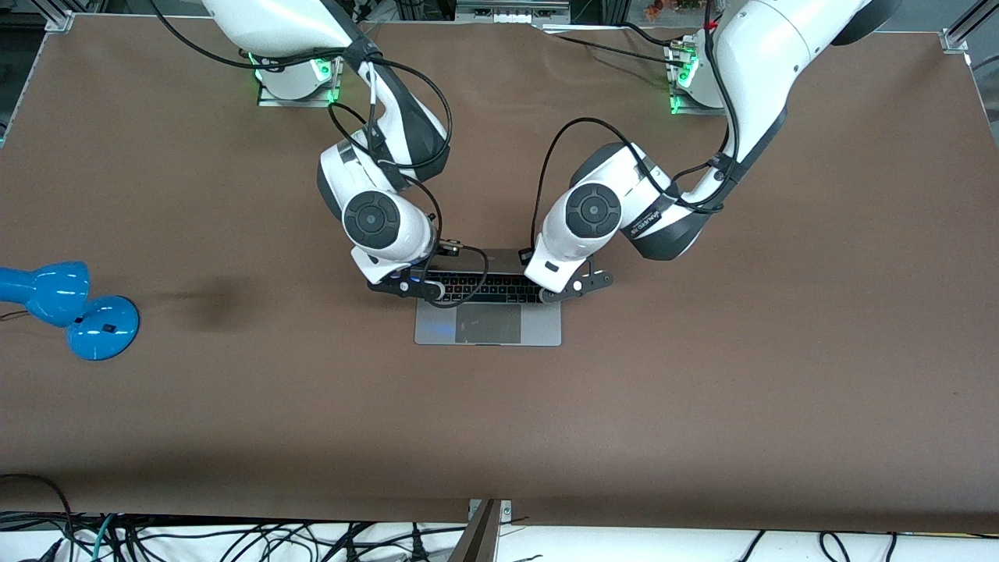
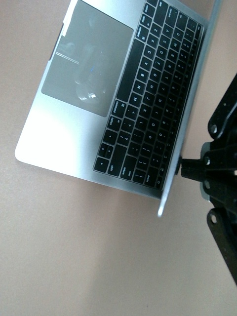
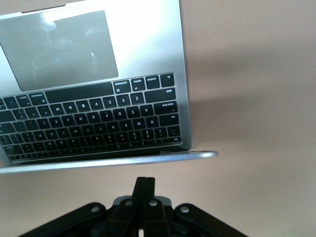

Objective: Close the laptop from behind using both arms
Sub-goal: 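Push the screen forward with both grippers toward the keyboard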

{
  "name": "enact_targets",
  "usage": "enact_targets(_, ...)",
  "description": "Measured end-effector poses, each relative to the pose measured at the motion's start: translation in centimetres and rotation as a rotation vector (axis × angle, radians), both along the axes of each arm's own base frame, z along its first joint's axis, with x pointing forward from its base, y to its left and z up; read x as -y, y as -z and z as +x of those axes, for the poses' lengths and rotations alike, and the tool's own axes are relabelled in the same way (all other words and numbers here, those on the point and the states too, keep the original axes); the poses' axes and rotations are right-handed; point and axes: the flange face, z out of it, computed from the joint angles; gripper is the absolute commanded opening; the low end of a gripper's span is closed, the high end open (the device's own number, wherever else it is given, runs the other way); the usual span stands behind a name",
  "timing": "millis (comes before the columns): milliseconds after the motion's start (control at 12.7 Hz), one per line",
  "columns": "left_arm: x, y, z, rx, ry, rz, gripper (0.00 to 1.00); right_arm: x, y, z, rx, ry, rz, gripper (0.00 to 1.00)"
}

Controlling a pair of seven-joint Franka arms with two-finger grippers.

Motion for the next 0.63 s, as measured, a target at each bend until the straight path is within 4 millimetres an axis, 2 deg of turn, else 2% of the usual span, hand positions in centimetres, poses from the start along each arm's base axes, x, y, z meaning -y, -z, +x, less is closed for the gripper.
enact_targets(393,-0.19,0.40,0.61,-0.003,-0.010,-0.005,0.00,0.79,-0.21,0.76,0.014,0.000,-0.001,0.00)
enact_targets(629,-0.81,0.81,1.16,-0.002,-0.022,0.004,0.00,0.69,0.57,1.15,0.034,0.000,0.008,0.00)
